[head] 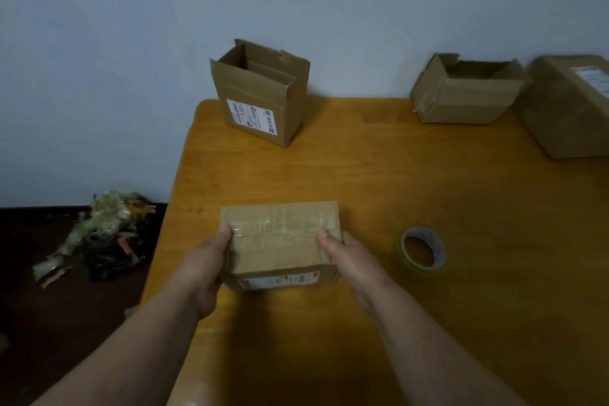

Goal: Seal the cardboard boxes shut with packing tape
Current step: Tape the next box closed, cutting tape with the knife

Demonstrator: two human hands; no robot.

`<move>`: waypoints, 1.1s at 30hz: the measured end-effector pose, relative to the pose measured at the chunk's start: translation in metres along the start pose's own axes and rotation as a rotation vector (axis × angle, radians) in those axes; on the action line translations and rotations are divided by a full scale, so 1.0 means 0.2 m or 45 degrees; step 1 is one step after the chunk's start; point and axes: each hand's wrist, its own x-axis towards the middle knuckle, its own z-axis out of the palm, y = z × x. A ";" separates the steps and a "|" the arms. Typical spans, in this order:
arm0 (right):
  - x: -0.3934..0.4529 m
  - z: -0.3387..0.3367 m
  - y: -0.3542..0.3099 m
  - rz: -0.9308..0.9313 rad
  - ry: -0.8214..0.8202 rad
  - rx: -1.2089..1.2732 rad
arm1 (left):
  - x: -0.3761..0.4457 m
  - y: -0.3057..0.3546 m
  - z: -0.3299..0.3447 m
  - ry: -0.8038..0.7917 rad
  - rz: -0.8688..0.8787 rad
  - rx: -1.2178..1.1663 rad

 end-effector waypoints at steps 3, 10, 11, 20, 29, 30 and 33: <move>-0.01 0.01 -0.02 0.049 0.015 0.144 | -0.02 0.02 -0.01 -0.030 -0.020 -0.039; -0.03 -0.04 -0.02 -0.086 0.148 0.068 | -0.09 0.08 0.05 -0.163 0.121 -0.019; -0.05 -0.07 -0.02 -0.128 0.158 0.108 | -0.09 0.10 0.06 -0.180 0.172 -0.008; -0.28 -0.83 -0.05 -0.378 0.488 0.172 | -0.37 0.25 0.80 -0.387 0.530 0.222; -0.32 -1.83 0.29 -0.168 0.742 0.442 | -0.57 0.03 2.00 -0.540 0.549 0.365; -0.32 -1.88 0.33 -0.115 0.723 0.488 | -0.57 0.00 2.08 -0.547 0.476 0.380; -0.31 -1.99 0.43 0.066 0.652 0.542 | -0.56 -0.08 2.22 -0.528 0.211 0.342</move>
